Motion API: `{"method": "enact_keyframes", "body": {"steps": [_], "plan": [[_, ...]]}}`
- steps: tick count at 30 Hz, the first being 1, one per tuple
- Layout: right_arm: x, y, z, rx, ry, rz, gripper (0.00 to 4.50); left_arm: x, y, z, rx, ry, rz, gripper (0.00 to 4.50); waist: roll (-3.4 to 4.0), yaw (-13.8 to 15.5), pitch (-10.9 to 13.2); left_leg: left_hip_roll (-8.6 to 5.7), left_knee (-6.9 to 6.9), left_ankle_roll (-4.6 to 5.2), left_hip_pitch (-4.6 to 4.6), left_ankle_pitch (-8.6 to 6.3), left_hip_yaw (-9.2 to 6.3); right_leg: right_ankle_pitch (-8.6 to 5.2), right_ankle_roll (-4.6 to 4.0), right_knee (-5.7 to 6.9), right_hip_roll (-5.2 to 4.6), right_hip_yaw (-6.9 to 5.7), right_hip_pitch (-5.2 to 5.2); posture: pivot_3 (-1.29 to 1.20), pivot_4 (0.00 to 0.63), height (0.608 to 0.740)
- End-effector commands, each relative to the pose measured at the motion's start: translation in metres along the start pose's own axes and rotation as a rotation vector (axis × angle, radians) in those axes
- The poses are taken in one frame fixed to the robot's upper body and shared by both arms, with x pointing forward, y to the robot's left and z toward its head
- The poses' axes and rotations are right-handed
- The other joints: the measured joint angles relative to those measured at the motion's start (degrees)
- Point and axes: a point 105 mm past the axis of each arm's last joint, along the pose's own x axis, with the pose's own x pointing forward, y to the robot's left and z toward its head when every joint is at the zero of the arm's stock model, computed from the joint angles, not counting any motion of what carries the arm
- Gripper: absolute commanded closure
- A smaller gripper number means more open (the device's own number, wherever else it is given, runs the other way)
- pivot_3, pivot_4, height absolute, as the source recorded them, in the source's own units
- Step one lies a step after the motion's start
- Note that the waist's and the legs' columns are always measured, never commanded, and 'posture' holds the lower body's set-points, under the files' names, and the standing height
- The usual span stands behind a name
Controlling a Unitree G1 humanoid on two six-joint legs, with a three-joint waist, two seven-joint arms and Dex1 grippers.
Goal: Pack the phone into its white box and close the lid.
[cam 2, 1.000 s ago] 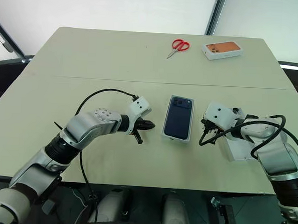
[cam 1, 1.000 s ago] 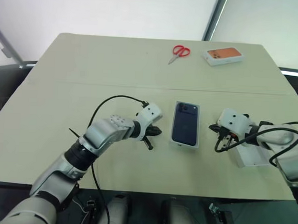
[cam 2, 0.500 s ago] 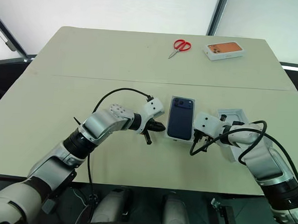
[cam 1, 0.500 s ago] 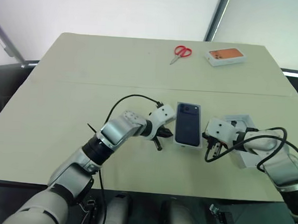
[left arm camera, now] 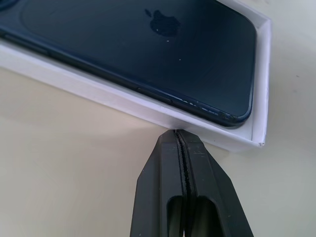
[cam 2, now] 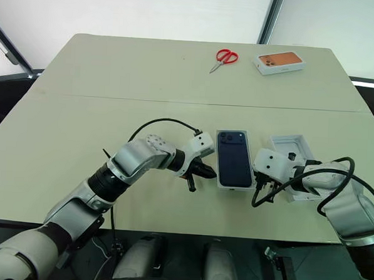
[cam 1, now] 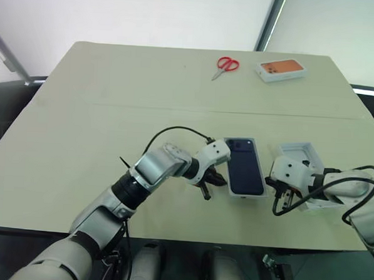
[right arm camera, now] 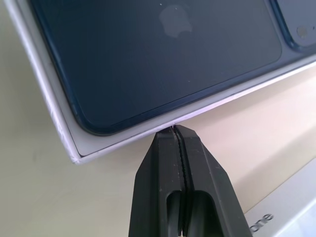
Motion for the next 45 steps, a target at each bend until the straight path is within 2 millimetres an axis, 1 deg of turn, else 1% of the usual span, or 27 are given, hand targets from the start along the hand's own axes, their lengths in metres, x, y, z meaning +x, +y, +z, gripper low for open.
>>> {"method": "enact_keyframes", "body": {"steps": [1,3,5,11,16,19,23,25,28,31,34,36,37,41,43,45], "plan": [[-0.003,0.013,0.023,-0.069,-0.086,0.061,4.50,0.008,-0.033,0.021,0.081,-0.058,-0.147,4.45,0.01,0.01,0.00,0.00,0.00,0.00,0.00,0.00,0.00,0.00,0.00,0.00,0.00,0.00,0.00,0.00,0.150,0.697],[-0.003,0.014,0.021,-0.069,-0.079,0.063,4.50,0.008,-0.033,0.021,0.081,-0.056,-0.148,4.45,0.01,-0.01,0.00,0.00,0.00,0.00,0.00,0.00,0.00,0.00,0.00,0.00,0.00,0.00,0.00,0.00,0.150,0.697],[-0.003,0.011,0.018,-0.069,-0.065,0.042,4.50,0.007,-0.030,0.019,0.075,-0.052,-0.135,4.45,0.01,-0.03,0.00,0.00,0.00,0.00,0.00,0.00,0.00,0.00,0.00,0.00,0.00,0.00,0.00,0.00,0.150,0.697],[-0.008,0.004,0.013,-0.065,-0.042,0.018,4.50,-0.003,-0.012,0.012,0.032,-0.056,-0.061,4.45,0.01,-0.03,0.00,0.00,0.00,0.00,0.00,0.00,0.00,0.00,0.00,0.00,0.00,0.00,0.00,0.00,0.150,0.697],[-0.010,0.006,0.013,-0.058,-0.046,0.032,4.50,-0.013,-0.001,0.008,-0.003,-0.069,-0.010,4.45,0.01,-0.17,0.00,0.01,0.00,-0.01,0.01,0.00,-0.01,0.00,0.00,0.00,0.00,0.00,0.00,0.00,0.150,0.697],[-0.008,0.008,0.014,-0.055,-0.051,0.043,4.50,-0.014,0.001,0.007,-0.018,-0.074,0.001,4.45,0.01,-0.12,0.00,0.01,0.00,0.00,0.02,0.00,-0.01,0.00,0.00,0.01,0.00,0.00,0.00,0.00,0.150,0.697],[-0.007,0.005,0.013,-0.057,-0.042,0.027,4.50,-0.014,-0.001,0.006,-0.020,-0.078,0.000,4.45,0.01,-0.14,0.00,0.01,0.00,-0.01,0.02,0.00,-0.01,0.00,0.00,0.01,0.00,0.00,0.01,0.00,0.150,0.697],[-0.008,0.002,0.010,-0.060,-0.030,0.013,4.50,-0.015,-0.001,0.005,-0.021,-0.080,-0.001,4.45,0.01,-0.14,0.00,0.01,0.00,-0.01,0.02,0.01,-0.01,0.00,0.00,0.02,0.00,0.00,0.01,0.00,0.150,0.697],[-0.016,-0.008,0.005,-0.043,-0.008,-0.024,4.50,-0.020,0.002,0.004,-0.030,-0.088,0.018,4.45,0.01,-0.11,0.00,0.01,0.00,-0.03,0.02,0.02,0.00,0.00,0.00,0.02,0.00,0.01,0.01,0.00,0.150,0.697],[-0.037,-0.018,0.009,0.047,-0.033,-0.046,3.67,-0.041,0.010,-0.002,-0.027,-0.116,0.069,4.50,0.07,-0.30,0.02,0.01,0.00,-0.04,0.02,0.02,0.00,0.00,0.00,0.02,-0.01,0.01,0.01,0.00,0.150,0.697],[-0.049,-0.028,0.014,0.133,-0.085,-0.113,2.11,-0.058,0.010,-0.006,0.037,-0.166,0.096,4.50,0.11,-0.72,0.02,0.09,-0.02,-0.04,0.06,0.02,-0.01,0.00,-0.01,0.04,0.02,0.01,0.01,0.00,0.150,0.697],[-0.053,-0.031,0.012,0.172,-0.085,-0.141,1.04,-0.067,0.008,-0.006,0.089,-0.204,0.103,4.50,0.12,-0.77,0.01,0.09,-0.02,-0.01,0.10,0.00,-0.04,0.00,-0.01,0.04,0.02,-0.02,0.06,0.00,0.150,0.697],[-0.054,-0.031,0.007,0.221,-0.063,-0.151,0.63,-0.072,0.006,-0.005,0.134,-0.245,0.108,4.50,0.12,-0.77,0.01,0.07,-0.02,-0.01,0.11,0.00,-0.04,0.00,-0.01,0.03,0.00,-0.02,0.09,0.00,0.150,0.697],[-0.051,-0.029,-0.011,0.399,0.022,-0.169,0.63,-0.086,-0.004,-0.003,0.246,-0.373,0.091,4.50,0.13,-0.15,0.00,0.04,-0.01,0.00,0.11,0.00,-0.03,0.00,-0.02,-0.05,-0.05,-0.01,0.14,0.00,0.150,0.697],[-0.044,-0.031,-0.015,0.498,0.034,-0.191,0.63,-0.091,-0.010,-0.004,0.298,-0.424,0.070,4.50,0.13,0.00,0.00,0.05,-0.01,0.00,0.12,0.00,-0.03,0.00,-0.02,-0.04,-0.05,-0.01,0.14,0.00,0.150,0.697],[-0.038,-0.032,-0.020,0.564,0.066,-0.219,0.63,-0.092,-0.015,-0.008,0.334,-0.429,0.050,4.50,0.16,-0.23,-0.01,0.06,-0.01,0.02,0.14,-0.01,0.00,0.00,-0.03,-0.05,-0.05,-0.01,0.15,0.00,0.150,0.697]]}}
